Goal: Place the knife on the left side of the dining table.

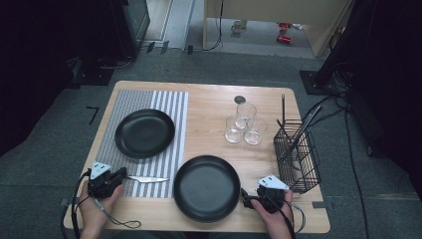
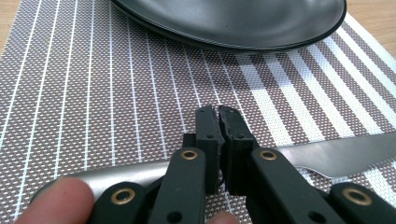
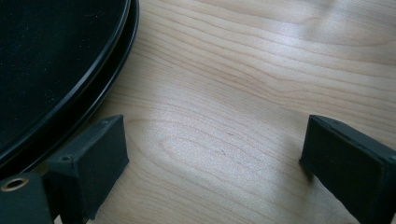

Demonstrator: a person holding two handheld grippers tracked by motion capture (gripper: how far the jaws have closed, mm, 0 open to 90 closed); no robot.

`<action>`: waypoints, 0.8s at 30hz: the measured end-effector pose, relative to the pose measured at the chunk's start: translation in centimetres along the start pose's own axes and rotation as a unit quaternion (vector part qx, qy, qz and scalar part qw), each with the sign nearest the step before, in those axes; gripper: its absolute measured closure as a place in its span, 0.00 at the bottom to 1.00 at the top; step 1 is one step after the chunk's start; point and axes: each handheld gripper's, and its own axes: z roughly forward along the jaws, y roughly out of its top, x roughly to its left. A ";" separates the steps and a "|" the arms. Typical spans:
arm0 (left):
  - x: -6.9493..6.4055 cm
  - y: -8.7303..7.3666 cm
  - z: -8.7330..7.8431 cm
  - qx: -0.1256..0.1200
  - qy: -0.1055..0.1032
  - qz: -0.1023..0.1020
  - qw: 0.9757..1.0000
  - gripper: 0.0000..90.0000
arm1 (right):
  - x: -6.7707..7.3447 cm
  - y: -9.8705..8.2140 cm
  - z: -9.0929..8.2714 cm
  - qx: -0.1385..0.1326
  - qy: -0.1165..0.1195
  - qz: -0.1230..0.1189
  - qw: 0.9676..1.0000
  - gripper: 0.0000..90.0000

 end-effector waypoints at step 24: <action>2.9 -0.4 -1.5 -0.004 0.032 -0.051 0.998 0.94 | 0.0 0.0 0.0 0.000 -0.001 -0.001 1.000 0.08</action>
